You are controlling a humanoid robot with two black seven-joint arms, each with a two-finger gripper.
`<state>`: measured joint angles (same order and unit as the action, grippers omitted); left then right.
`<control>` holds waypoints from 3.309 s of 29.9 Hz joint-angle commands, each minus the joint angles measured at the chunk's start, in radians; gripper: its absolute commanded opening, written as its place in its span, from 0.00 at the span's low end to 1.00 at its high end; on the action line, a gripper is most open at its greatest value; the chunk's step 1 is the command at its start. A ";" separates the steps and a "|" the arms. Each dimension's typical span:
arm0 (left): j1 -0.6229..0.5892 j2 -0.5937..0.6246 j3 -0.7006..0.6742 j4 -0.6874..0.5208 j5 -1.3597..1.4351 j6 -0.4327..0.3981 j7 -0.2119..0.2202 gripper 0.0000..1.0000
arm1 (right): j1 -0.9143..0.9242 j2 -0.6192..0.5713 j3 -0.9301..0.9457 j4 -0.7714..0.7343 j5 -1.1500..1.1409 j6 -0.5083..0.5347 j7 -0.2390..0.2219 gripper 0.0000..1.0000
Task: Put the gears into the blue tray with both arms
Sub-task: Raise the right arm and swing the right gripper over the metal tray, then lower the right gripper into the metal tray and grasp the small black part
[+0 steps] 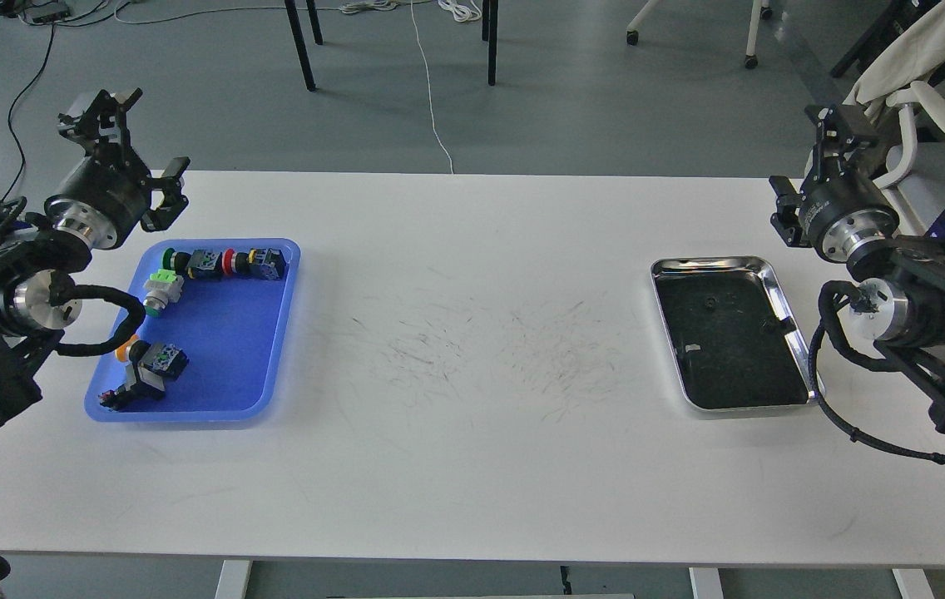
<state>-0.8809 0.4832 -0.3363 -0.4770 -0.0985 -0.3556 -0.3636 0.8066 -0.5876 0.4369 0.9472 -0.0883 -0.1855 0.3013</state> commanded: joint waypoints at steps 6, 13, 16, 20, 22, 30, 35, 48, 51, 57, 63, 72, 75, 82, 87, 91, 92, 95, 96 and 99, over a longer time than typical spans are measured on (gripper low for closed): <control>-0.001 0.006 -0.001 0.000 0.000 -0.002 0.000 0.99 | 0.100 -0.149 -0.194 0.079 -0.007 0.018 -0.044 0.98; -0.001 0.009 -0.001 0.000 0.000 -0.005 -0.002 0.99 | 0.297 -0.253 -0.502 0.123 -0.014 0.069 -0.070 0.98; -0.001 0.015 -0.001 0.000 0.000 -0.008 -0.003 0.99 | 0.393 -0.271 -0.644 0.134 -0.070 0.103 -0.096 0.98; -0.001 0.024 -0.003 -0.002 -0.001 -0.017 -0.003 0.99 | 0.486 -0.271 -0.751 0.133 -0.157 0.126 -0.096 0.98; 0.000 0.031 -0.003 -0.003 -0.003 -0.019 -0.003 0.99 | 0.517 -0.271 -0.761 0.131 -0.217 0.145 -0.099 0.98; 0.000 0.057 -0.004 -0.006 -0.007 -0.025 -0.003 0.99 | 0.531 -0.244 -0.761 0.116 -0.625 0.159 -0.138 0.98; 0.000 0.058 -0.004 -0.006 -0.007 -0.029 -0.005 0.99 | 0.529 -0.213 -0.787 0.078 -0.709 0.185 -0.347 0.98; 0.000 0.067 -0.004 -0.008 -0.010 -0.040 -0.005 0.99 | 0.514 -0.078 -0.891 -0.074 -0.909 0.261 -0.239 0.98; 0.000 0.080 -0.006 -0.008 -0.010 -0.043 -0.005 0.99 | 0.517 -0.048 -0.934 -0.082 -0.999 0.261 -0.167 0.97; 0.000 0.080 -0.021 -0.009 -0.010 -0.045 -0.005 0.99 | 0.511 -0.020 -0.946 -0.111 -1.232 0.259 -0.093 0.96; 0.000 0.081 -0.030 -0.009 -0.009 -0.046 -0.005 0.99 | 0.474 0.037 -0.946 -0.180 -1.275 0.256 -0.056 0.93; -0.001 0.097 -0.049 -0.011 -0.009 -0.060 -0.005 0.99 | 0.402 0.117 -0.946 -0.226 -1.275 0.250 -0.004 0.83; 0.000 0.103 -0.049 -0.011 -0.009 -0.062 -0.005 0.99 | 0.381 0.144 -0.946 -0.257 -1.275 0.248 -0.002 0.83; 0.000 0.104 -0.049 -0.011 -0.009 -0.065 -0.005 0.99 | 0.350 0.149 -0.945 -0.298 -1.275 0.245 0.009 0.77; 0.000 0.104 -0.047 -0.011 -0.009 -0.063 -0.003 0.99 | 0.324 0.152 -0.942 -0.337 -1.274 0.242 0.015 0.73; 0.000 0.104 -0.047 -0.011 -0.007 -0.063 -0.003 0.99 | 0.306 0.166 -0.940 -0.361 -1.274 0.242 0.015 0.68; 0.000 0.104 -0.047 -0.011 -0.007 -0.063 -0.003 0.99 | 0.301 0.172 -0.939 -0.364 -1.274 0.241 0.015 0.67; 0.000 0.104 -0.047 -0.011 -0.009 -0.063 -0.003 0.99 | 0.296 0.177 -0.937 -0.367 -1.274 0.241 0.015 0.63; 0.000 0.104 -0.047 -0.011 -0.007 -0.063 -0.003 0.99 | 0.295 0.181 -0.935 -0.367 -1.274 0.239 0.015 0.63; 0.000 0.104 -0.047 -0.011 -0.007 -0.063 -0.003 0.99 | 0.292 0.200 -0.935 -0.381 -1.272 0.225 0.015 0.61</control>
<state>-0.8805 0.5876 -0.3834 -0.4878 -0.1059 -0.4188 -0.3666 1.1013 -0.4014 -0.4993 0.5776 -1.3620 0.0507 0.3164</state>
